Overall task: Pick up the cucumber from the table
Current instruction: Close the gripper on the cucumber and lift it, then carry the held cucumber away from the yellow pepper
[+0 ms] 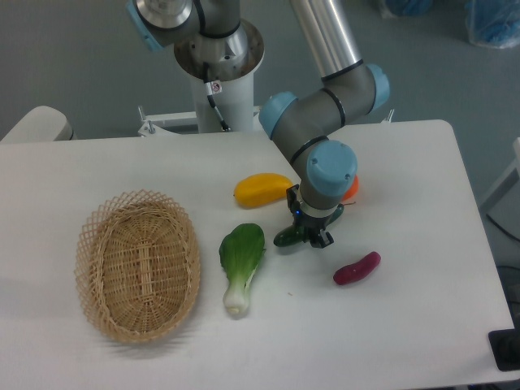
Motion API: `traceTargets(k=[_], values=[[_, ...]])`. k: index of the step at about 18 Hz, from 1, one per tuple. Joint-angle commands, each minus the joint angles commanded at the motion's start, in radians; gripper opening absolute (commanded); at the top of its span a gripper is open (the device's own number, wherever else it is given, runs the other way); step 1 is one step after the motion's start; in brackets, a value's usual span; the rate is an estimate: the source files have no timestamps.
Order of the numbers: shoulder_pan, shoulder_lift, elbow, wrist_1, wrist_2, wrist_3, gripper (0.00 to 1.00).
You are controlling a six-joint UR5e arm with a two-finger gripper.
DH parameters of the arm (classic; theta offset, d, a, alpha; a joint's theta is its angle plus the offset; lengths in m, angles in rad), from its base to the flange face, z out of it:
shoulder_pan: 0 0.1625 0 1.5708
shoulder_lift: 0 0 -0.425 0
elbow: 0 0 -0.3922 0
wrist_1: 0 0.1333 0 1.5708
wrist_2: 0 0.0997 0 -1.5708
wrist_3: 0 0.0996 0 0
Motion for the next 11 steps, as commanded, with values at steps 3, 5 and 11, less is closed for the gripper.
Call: traceTargets(k=[3,5,11], values=[[0.002,-0.002,0.043,-0.029,0.0,-0.002,0.1],[0.002,-0.006,0.083,-0.055,-0.002,-0.006,0.1],[-0.009,-0.066,0.225,-0.103,-0.011,-0.109,0.1]])
